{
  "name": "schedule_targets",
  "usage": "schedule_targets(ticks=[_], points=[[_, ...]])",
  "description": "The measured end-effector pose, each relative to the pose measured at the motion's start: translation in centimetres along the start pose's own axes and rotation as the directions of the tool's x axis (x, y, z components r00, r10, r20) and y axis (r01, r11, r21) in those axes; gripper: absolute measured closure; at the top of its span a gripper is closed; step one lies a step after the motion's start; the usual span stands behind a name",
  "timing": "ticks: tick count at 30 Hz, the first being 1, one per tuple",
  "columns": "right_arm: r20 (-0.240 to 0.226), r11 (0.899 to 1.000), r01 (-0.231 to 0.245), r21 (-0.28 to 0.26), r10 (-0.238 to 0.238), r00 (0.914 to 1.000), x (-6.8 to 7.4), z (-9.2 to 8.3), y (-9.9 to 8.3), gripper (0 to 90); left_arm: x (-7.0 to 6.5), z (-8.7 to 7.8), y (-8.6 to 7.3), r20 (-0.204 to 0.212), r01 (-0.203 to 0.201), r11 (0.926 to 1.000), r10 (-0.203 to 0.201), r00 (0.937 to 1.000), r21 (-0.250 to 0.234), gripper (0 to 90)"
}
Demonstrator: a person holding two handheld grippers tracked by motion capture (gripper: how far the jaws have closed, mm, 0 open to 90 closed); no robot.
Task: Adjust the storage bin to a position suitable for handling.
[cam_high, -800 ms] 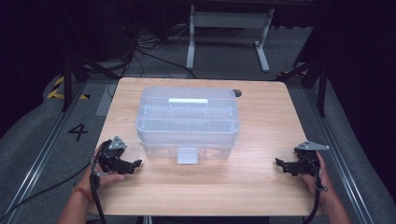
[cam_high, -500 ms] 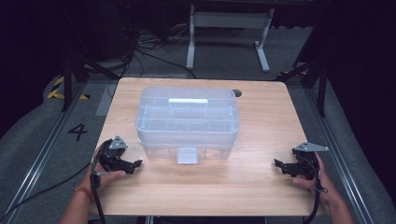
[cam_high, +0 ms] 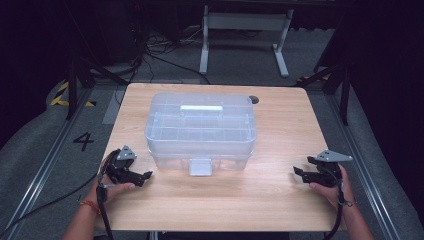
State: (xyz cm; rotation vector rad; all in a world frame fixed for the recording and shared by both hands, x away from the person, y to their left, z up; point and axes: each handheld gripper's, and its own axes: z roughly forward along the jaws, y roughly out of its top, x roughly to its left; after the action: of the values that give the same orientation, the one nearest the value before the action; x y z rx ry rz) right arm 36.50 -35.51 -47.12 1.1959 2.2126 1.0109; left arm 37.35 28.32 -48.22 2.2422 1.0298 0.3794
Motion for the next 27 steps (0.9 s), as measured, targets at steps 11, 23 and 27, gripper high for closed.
schedule_targets(ticks=[11,23,27], points=[[-0.039,0.993,0.051,-0.102,-0.055,0.9977,1.9,-1.6,3.3,31.1,0.0,0.0,0.0,-0.003,-0.005,1.0000,0.005,1.0000,0.001,0.7],[-0.064,0.986,0.097,-0.136,-0.106,0.9923,3.7,-2.0,6.3,31.9,0.0,-0.1,0.0,-0.005,0.000,1.0000,0.000,1.0000,0.001,0.9],[-0.060,0.982,0.103,-0.159,-0.114,0.9917,3.9,-2.4,7.6,32.2,0.0,-0.1,0.0,-0.005,0.001,1.0000,0.000,1.0000,0.002,0.9]])
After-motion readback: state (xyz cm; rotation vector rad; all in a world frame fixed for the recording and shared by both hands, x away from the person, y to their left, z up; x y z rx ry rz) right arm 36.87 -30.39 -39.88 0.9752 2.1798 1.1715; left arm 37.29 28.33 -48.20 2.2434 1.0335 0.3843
